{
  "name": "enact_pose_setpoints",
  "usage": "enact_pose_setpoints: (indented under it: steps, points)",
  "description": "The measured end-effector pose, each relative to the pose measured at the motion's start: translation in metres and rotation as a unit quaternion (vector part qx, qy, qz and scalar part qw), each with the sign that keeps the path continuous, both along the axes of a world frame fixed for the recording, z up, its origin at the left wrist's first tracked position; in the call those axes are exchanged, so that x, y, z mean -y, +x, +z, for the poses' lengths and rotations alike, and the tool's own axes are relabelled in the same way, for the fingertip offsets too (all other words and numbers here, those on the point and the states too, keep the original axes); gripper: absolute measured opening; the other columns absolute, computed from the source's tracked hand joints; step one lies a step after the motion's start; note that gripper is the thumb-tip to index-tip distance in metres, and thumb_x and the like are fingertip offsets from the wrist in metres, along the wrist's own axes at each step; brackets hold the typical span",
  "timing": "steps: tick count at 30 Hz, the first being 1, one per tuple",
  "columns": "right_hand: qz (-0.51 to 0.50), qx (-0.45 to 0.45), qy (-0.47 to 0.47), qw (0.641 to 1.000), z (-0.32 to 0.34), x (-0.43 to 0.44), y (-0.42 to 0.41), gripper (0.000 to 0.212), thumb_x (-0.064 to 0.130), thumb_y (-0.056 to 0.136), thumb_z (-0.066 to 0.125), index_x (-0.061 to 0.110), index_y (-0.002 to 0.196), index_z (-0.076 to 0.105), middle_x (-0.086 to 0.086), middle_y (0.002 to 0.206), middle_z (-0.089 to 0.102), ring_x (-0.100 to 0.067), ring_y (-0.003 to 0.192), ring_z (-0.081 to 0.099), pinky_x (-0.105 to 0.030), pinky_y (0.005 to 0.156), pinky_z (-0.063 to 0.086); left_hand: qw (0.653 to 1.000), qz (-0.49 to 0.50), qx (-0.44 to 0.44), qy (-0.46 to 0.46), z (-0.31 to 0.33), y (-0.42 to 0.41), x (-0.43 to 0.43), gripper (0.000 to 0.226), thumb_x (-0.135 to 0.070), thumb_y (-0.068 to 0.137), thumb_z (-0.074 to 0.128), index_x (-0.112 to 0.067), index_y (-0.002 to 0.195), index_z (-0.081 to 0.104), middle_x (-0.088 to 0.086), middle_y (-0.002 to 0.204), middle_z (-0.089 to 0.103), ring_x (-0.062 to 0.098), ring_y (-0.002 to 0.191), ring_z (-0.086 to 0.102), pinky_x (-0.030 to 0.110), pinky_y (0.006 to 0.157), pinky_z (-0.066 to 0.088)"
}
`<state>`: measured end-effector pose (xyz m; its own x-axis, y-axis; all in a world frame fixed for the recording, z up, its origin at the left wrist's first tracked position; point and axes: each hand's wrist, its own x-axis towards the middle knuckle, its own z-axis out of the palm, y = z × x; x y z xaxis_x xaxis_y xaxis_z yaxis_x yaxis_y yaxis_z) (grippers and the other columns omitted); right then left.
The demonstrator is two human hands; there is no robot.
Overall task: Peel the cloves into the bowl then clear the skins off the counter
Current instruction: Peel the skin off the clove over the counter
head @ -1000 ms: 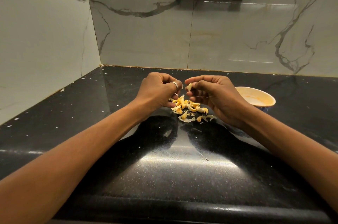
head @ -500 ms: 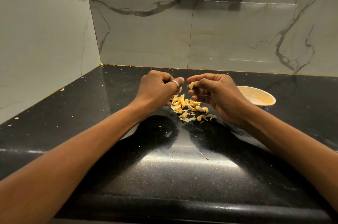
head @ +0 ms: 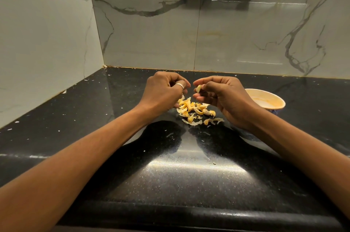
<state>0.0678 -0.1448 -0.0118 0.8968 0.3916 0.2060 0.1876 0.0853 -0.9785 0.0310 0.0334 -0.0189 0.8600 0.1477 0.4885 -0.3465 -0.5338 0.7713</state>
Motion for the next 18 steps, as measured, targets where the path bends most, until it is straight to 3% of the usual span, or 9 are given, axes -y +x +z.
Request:
enact_pose_setpoints:
  steps: [9, 18]
  points:
    - [0.001, 0.001, 0.003, 1.0, -0.0014, -0.0005, 0.0019, 0.02, -0.004, 0.098, 0.051, -0.001, 0.1, 0.071, -0.013, 0.085, 0.07, -0.019, 0.077, 0.07, -0.027, 0.076, 0.062, 0.997, -0.024, 0.008, -0.079, 0.0028, 0.0038, -0.0049, 0.015, -0.007, 0.086, 0.077, -0.009, 0.101, 0.076, 0.009, 0.088, 0.076, 0.017, 0.078, 0.075, 0.029, 0.068, 0.062]
    - [-0.005, 0.004, 0.005, 1.0, -0.0025, 0.0005, 0.0046, 0.021, -0.005, 0.097, 0.052, -0.001, 0.102, 0.071, -0.022, 0.101, 0.07, -0.022, 0.085, 0.069, -0.027, 0.081, 0.061, 0.997, -0.054, -0.051, -0.031, 0.001, 0.0014, 0.0006, 0.013, -0.022, 0.093, 0.07, -0.012, 0.097, 0.076, 0.006, 0.086, 0.073, 0.012, 0.075, 0.071, 0.029, 0.059, 0.061]
